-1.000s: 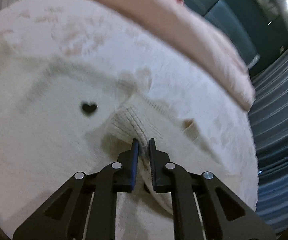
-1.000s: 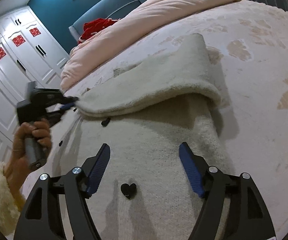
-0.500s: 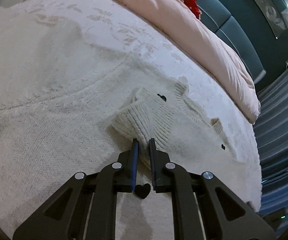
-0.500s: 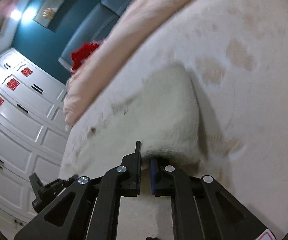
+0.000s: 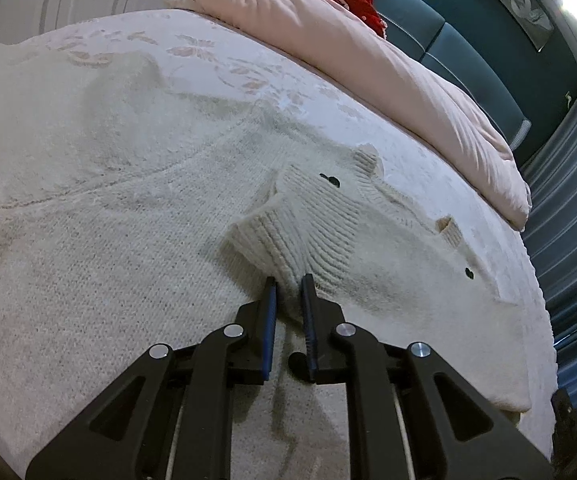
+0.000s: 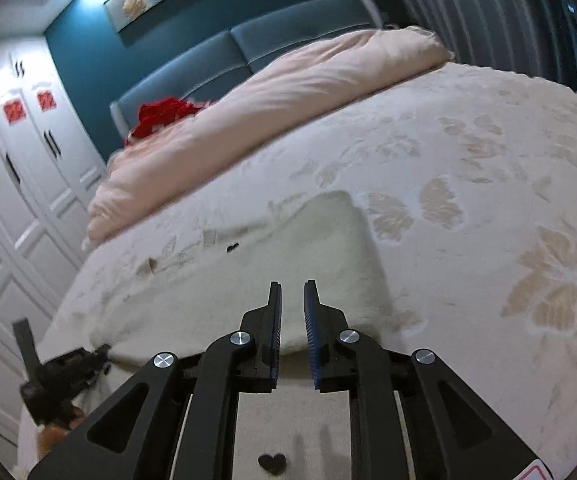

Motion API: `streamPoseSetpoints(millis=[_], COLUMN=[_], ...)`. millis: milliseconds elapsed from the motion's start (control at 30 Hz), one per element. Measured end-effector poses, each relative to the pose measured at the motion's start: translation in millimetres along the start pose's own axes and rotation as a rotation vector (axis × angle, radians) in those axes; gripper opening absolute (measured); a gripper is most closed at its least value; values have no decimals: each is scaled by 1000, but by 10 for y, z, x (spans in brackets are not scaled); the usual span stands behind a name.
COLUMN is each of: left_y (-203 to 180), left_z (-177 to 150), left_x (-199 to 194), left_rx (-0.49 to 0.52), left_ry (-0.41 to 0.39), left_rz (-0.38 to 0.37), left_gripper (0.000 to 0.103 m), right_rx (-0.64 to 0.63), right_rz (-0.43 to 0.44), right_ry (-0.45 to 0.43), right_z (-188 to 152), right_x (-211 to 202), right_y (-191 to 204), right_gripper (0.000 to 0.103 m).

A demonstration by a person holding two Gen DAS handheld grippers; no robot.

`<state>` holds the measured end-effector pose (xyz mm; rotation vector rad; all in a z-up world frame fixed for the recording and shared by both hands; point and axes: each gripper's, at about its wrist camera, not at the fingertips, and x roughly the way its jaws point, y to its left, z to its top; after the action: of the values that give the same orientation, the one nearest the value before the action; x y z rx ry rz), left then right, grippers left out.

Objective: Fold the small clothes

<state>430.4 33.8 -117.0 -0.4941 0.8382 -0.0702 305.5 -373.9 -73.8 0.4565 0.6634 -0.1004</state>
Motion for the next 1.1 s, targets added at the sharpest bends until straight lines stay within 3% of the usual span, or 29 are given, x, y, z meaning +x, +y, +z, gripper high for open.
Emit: streamPoseSetpoints(millis=[67,100,233,300,400,467,533,600,667,733,800,833,900,967,1100], left_y=[10,24,293,589,1286,1850,2449,2841,3238,3493,3482,3440,3260,2812,1659], left_z=[0,4,89,209,527,806,1106,1284,1431,1507,1607,1653,1739,1847,1877], left_x=[-11,-28,-426,-706,-1089,-1277,-1376,-1408,-1403,-1315,-1269,-1229,-1232,-1378,-1642], left_rx=[-4,-12,-76,-96,-156,-220,-316,-397,-492,-556,-513,-485,-436,-333,-89], left_ry=[-1,2,-13,-53,-112,-148,-159,-168,-176,-156,-162,-145,-156,-231,-293], left_rz=[-5,-13,-93,-100,-1,118,240,294,343,326,359,358,366,310,140], left_gripper=[14,14,15,15,22,39,44,44,44,37,23,5,5,5,5], right_rx=[-6,-9,28,-37,-154,-195,-185,-235,-291,-330,-369,-378,-376,-359,-354], right_rz=[-94,-118,-48,-14,3,17,15,-14,-6,-18,-31,-39,-34,-18,-8], right_ry=[174,219,148,116,126,171,233,197,226,237,238,238,239,241,235], right_z=[-70,-127,-57,-157,-488,-775,-1031,-1146,-1159,-1219,-1246,-1252,-1283,-1295,-1316], right_x=[479,618,194,-109,-316,-321,-263,-294,-210,-164,-118,-104,-102,-102,-113], right_y=[-62,-105,7,181,387,443,462,537,621,671,724,731,707,665,650], right_gripper=[11,9,16,19,36,39,40,46,68,73,78,79,80,81,82])
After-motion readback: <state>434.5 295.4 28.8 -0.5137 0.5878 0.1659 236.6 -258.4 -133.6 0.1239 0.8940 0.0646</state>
